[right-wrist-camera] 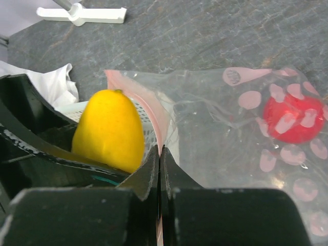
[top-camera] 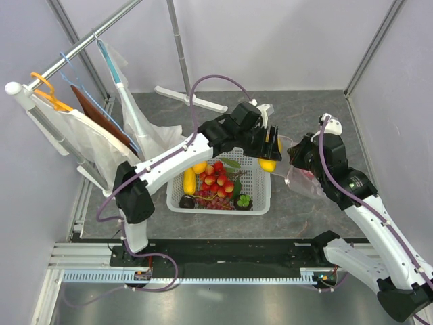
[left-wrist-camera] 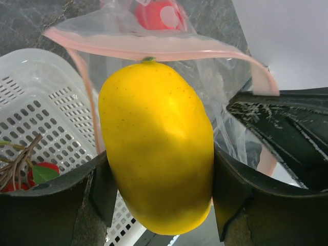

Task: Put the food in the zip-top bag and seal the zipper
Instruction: Place the fake fruit in the zipper food storage bag.

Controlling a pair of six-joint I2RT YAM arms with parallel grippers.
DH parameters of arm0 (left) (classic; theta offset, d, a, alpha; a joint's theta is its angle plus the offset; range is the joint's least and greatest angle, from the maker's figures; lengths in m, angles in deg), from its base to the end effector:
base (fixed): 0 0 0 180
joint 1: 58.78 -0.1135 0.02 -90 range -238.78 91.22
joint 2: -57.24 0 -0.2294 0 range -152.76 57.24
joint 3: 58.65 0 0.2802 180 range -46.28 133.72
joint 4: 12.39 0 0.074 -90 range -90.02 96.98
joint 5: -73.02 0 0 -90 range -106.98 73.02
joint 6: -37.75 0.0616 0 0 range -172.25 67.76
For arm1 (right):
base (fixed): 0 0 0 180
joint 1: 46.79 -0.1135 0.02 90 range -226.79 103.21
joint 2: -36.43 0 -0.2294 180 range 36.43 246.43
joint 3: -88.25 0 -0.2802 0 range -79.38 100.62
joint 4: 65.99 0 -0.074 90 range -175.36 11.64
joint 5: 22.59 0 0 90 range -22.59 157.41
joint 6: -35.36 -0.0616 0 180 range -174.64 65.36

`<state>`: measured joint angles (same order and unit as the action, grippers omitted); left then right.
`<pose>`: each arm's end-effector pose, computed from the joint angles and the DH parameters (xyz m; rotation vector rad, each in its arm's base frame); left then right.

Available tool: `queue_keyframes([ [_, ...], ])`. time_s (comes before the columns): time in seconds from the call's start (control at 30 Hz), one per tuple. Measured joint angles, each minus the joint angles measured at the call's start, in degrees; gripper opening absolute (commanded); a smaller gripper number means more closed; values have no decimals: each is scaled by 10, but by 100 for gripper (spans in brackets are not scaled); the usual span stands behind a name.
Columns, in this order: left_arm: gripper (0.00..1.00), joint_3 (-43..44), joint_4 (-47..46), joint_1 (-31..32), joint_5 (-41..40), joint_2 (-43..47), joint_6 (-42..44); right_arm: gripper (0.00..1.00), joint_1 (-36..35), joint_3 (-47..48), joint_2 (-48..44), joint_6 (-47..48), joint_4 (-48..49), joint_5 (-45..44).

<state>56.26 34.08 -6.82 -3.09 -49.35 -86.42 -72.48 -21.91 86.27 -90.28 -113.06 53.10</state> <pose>0.2767 -0.3777 0.2912 0.5200 2.3881 -1.0270 0.2359 0.0966 0.3238 0.3342 2.0257 0.4179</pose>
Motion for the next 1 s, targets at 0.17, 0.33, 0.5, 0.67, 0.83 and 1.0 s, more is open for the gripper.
queue_keyframes([
  [0.17, 75, 33, 5, 5, -3, -19, 7, 0, 1, 0, 0, -2, 9, 22],
  [0.33, 98, 38, 10, 4, -4, -26, 15, 0, 1, 0, 0, -1, 11, 35],
  [0.5, 100, 40, 19, 4, -4, -26, 17, 0, 1, 0, -1, -2, 13, 35],
  [0.67, 100, 57, 19, -2, -3, -24, 33, 0, 1, 0, -1, 5, 12, 18],
  [0.83, 100, 57, 18, -25, 10, 15, 67, 0, 1, 1, -5, 16, 6, -3],
  [1.0, 100, 21, 9, -131, 89, 127, 122, 0, 1, 3, -22, 29, -3, -19],
])
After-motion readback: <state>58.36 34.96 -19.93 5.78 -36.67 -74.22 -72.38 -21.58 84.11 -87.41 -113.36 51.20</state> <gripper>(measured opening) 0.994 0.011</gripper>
